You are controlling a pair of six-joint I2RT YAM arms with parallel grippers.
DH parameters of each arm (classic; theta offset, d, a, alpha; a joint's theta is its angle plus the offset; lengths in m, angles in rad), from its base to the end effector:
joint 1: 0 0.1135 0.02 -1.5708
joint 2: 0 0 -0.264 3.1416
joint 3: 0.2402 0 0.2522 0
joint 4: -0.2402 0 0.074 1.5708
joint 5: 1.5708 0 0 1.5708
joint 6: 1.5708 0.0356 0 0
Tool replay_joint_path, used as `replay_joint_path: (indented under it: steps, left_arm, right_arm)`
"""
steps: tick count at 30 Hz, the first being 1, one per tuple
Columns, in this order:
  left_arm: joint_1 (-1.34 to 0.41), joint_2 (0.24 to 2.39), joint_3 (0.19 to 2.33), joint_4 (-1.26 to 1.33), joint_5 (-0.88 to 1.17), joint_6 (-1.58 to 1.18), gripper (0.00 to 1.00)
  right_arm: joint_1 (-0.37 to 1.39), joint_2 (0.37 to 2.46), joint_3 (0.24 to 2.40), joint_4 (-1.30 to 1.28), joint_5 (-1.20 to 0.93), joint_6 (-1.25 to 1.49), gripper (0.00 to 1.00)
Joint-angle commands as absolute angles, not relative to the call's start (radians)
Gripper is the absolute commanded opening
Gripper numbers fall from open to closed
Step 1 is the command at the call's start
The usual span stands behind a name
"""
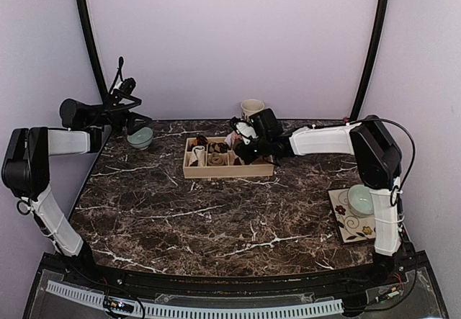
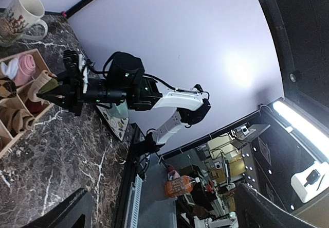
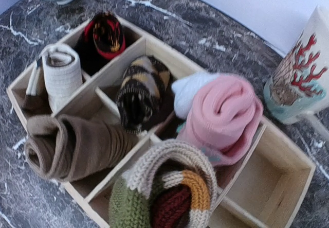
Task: Roll the socks
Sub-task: Place the sock in the storage box.
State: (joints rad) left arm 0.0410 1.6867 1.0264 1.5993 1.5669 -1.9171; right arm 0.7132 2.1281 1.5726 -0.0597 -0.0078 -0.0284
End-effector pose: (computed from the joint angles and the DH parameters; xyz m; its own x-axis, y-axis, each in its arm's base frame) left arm 0.3258 -0.0223 0.3327 -0.8286 -0.0377 -0.5586 0.5582 0.0216 -0.8294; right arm 0.3696 0.3201 0.1961 -0.4176 -0.3988 -0.8165 -0.6712 0.7411 -0.0187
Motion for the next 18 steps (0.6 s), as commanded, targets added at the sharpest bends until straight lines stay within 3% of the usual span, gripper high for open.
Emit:
replay_joint_path:
  steps: [1,18]
  left_arm:
    - [-0.023,1.707,1.089,1.736,1.814,-1.976,0.99]
    - [-0.014,1.605,1.016,1.738,1.812,-1.971,0.99]
  right_arm:
    - [0.711,2.069,1.502,-0.024,-0.038,-0.005,0.00]
    - [0.717,2.191,1.608,-0.130,-0.072,-0.017,0.00]
